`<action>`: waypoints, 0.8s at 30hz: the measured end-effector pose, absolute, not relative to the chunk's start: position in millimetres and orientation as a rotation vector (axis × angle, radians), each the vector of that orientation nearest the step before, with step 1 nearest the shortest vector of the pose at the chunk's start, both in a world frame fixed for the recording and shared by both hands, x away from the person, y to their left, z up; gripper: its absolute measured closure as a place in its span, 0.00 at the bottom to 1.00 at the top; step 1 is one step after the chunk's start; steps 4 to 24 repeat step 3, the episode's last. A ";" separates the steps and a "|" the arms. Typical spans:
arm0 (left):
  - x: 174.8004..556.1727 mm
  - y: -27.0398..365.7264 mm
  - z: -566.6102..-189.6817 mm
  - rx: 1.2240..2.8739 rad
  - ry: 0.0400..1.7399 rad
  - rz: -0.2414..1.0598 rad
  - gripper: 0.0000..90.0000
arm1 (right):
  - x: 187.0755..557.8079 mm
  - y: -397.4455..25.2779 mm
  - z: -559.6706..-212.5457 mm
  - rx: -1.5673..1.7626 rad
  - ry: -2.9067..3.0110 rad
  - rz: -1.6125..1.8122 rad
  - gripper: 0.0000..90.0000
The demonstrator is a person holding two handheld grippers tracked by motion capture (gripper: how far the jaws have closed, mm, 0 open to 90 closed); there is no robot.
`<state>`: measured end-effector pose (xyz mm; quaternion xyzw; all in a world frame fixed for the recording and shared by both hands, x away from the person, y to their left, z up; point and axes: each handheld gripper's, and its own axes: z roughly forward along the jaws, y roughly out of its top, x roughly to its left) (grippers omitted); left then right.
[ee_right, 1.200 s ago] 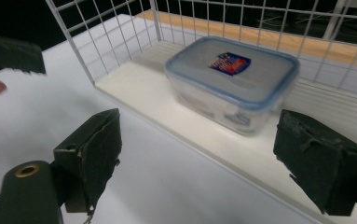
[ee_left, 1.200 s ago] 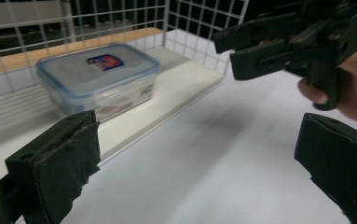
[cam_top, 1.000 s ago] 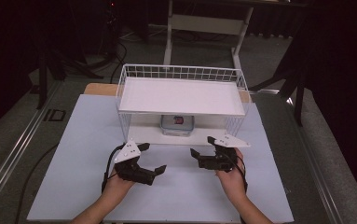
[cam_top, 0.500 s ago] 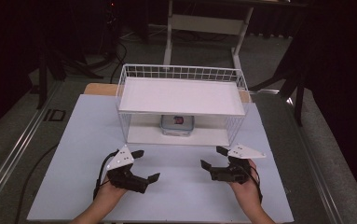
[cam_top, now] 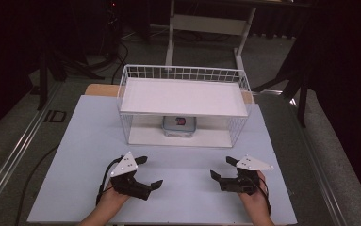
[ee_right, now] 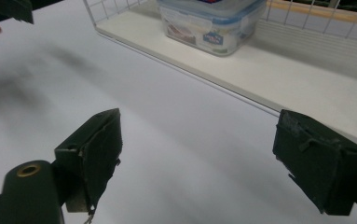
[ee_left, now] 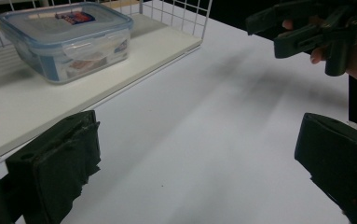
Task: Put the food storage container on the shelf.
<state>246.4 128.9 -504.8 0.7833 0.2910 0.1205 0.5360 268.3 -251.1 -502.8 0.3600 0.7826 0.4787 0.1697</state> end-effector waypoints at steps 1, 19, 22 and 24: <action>246.3 129.0 -504.6 1.862 0.693 0.287 0.01 | 269.1 -251.3 -504.4 1.026 2.225 1.352 0.17; 246.3 129.4 -504.6 1.858 0.697 0.283 0.01 | 269.8 -251.1 -505.4 1.029 2.229 1.348 0.17; 246.3 129.4 -504.6 1.858 0.697 0.283 0.01 | 269.8 -251.1 -505.4 1.029 2.229 1.348 0.17; 246.3 129.4 -504.6 1.858 0.697 0.283 0.01 | 269.8 -251.1 -505.4 1.029 2.229 1.348 0.17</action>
